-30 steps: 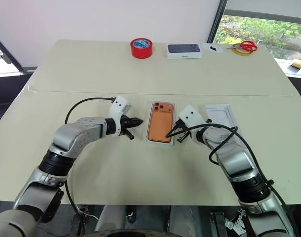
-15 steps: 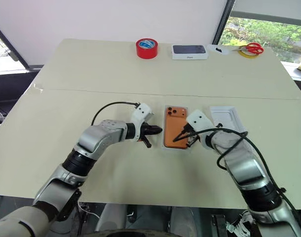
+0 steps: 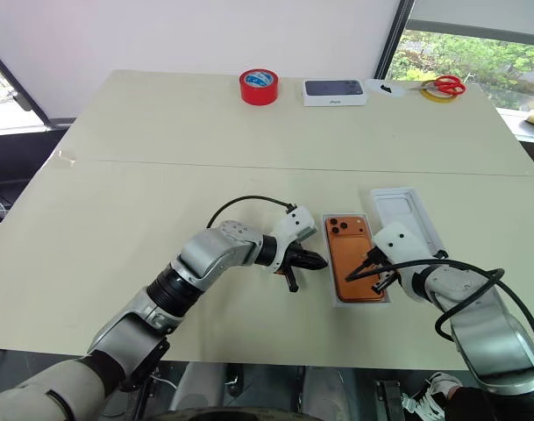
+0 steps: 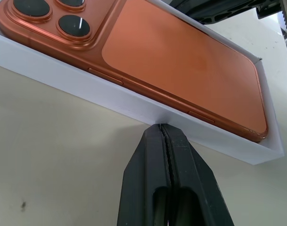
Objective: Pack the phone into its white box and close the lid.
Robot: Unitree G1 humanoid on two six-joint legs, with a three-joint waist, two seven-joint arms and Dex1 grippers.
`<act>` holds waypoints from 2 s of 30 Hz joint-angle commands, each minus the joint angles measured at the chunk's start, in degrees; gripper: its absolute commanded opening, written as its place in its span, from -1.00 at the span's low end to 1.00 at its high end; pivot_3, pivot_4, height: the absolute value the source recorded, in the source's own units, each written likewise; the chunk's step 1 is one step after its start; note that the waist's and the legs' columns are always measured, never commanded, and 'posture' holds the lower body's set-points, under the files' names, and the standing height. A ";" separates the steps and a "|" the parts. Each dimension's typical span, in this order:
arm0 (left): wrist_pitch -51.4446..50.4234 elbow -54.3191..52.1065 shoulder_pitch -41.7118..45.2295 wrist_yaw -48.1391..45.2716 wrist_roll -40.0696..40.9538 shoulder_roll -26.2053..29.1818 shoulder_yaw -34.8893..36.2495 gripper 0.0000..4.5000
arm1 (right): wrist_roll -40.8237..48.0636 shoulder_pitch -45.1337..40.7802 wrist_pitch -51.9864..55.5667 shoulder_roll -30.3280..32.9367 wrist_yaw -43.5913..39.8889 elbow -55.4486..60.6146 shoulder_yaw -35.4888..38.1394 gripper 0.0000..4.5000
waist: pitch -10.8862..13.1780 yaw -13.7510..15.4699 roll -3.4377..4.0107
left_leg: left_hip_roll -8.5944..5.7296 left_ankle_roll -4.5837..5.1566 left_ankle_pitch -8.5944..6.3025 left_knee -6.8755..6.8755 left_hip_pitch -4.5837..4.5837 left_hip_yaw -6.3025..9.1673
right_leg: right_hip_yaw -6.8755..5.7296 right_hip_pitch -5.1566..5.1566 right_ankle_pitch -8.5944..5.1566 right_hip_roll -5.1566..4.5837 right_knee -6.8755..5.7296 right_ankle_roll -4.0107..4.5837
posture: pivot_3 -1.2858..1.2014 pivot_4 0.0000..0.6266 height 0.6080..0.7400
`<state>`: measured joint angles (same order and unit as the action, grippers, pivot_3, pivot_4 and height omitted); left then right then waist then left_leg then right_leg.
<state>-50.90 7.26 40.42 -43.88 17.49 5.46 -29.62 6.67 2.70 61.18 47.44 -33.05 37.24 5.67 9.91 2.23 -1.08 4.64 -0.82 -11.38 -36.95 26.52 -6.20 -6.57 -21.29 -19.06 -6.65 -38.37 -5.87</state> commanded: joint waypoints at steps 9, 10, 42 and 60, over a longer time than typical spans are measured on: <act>2.05 -4.03 -0.99 -1.01 1.32 5.64 9.43 -1.00 | 11.14 -3.76 3.99 3.89 -7.81 0.16 16.05 0.75 | -0.01 -0.24 0.10 | 0.11 0.00 0.00 -0.03 -0.06 0.04 | 0.01 0.03 0.01 0.12 -0.02 0.02 | 0.03 -0.52 0.85; 3.69 -4.85 -1.49 -1.47 1.13 6.51 9.88 -1.00 | 10.88 -6.38 6.56 4.23 -6.51 -2.46 14.74 0.75 | -0.01 -0.38 0.10 | 0.10 0.00 0.00 -0.04 -0.05 0.04 | 0.01 0.05 0.01 0.11 -0.02 0.02 | 0.03 -0.52 0.85; 28.88 -15.33 -10.27 -14.69 -2.19 16.72 9.36 -1.00 | 15.36 -41.09 26.27 -0.07 -0.55 -33.47 3.39 -0.97 | 0.00 -0.31 0.38 | 0.10 -0.01 0.01 -0.09 -0.03 -0.31 | 0.05 -0.06 0.02 0.07 -0.16 0.02 | 0.03 -0.52 0.85; 32.82 -3.14 -8.54 -10.33 -4.75 19.75 16.82 -1.00 | 106.33 -29.80 2.55 -13.29 56.25 -19.29 3.58 -0.97 | 0.05 -1.80 0.43 | 0.12 0.02 0.00 -0.15 -0.03 -0.30 | 0.10 -0.14 0.02 0.06 -0.45 -0.01 | 0.03 -0.52 0.85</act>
<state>-19.73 4.77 30.57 -53.96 12.96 25.15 -13.95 110.68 -27.92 67.73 35.37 20.61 13.39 10.19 9.97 0.43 -0.65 4.76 -0.80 -11.37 -37.09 26.49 -6.49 -6.47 -21.43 -19.04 -6.59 -38.84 -5.88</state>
